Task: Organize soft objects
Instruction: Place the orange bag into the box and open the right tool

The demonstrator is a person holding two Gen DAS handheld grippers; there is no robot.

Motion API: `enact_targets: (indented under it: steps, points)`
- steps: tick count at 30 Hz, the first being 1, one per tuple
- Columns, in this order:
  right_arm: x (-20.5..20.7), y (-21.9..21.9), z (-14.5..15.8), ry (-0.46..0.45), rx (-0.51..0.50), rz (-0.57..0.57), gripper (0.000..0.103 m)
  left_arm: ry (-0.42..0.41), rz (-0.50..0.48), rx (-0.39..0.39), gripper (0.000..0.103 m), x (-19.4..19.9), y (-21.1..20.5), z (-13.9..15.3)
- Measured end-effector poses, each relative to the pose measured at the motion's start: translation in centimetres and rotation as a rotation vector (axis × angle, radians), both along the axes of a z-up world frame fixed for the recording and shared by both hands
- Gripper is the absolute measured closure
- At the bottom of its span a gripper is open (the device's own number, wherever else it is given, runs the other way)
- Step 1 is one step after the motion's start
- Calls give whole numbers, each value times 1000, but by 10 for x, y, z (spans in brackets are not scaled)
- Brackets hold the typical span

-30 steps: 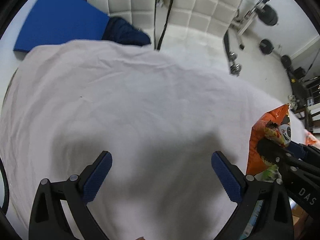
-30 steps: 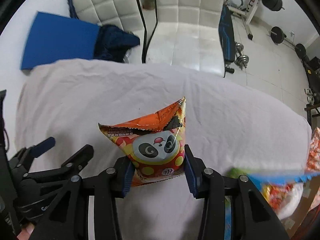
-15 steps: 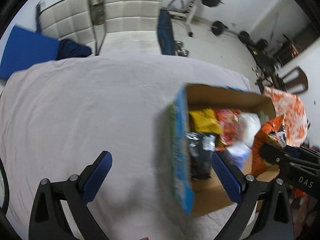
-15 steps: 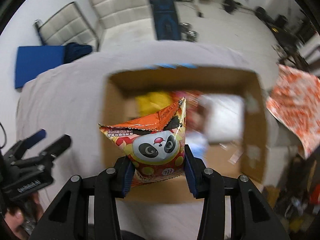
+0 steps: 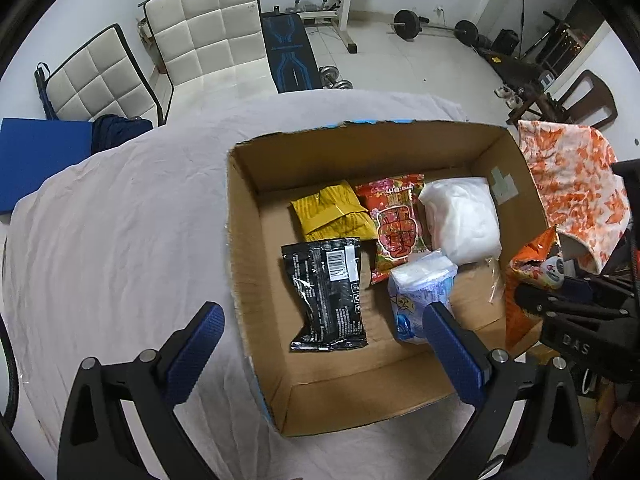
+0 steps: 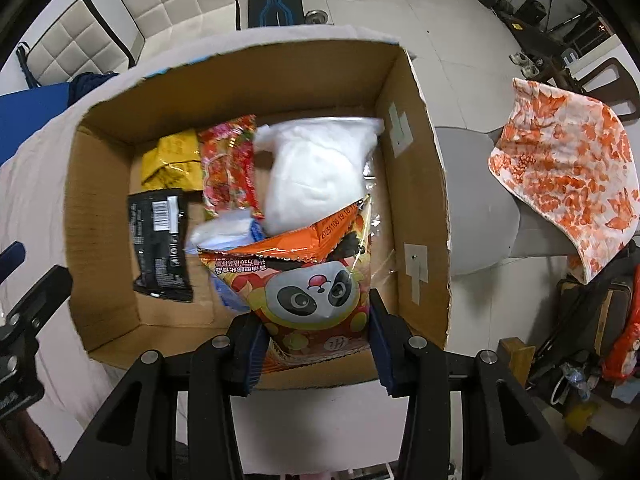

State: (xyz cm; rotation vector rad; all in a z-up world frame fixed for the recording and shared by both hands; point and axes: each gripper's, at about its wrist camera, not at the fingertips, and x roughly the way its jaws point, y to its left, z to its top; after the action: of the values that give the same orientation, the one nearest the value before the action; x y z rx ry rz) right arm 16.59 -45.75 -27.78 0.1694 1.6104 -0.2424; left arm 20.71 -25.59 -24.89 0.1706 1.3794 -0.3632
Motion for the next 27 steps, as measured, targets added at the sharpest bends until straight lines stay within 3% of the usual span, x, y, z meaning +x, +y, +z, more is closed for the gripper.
enact_targets:
  steps: [7, 11, 14, 15, 18, 22, 27]
  points:
    - [3, -5, -5, -8, 24, -12, 54, -5, 31, 20, 1, -3, -4, -1]
    - [0, -7, 0, -22, 29, -15, 34, -15, 57, 26, 1, -6, -3, 5]
    - [-4, -9, 10, -44, 24, -13, 31, -16, 74, 26, 1, -10, -3, 10]
    - [-7, -9, 15, -54, 22, -13, 26, -18, 78, 24, 1, -12, -3, 12]
    - [-18, -9, 37, -105, 14, -26, 8, -27, 83, 21, 1, -19, -3, 22]
    - [-43, 0, 80, -182, 25, -50, 0, -40, 83, 5, 1, -32, 2, 46]
    - [-80, 28, 145, -292, 10, -55, 0, -88, 64, -1, 1, -58, 18, 99]
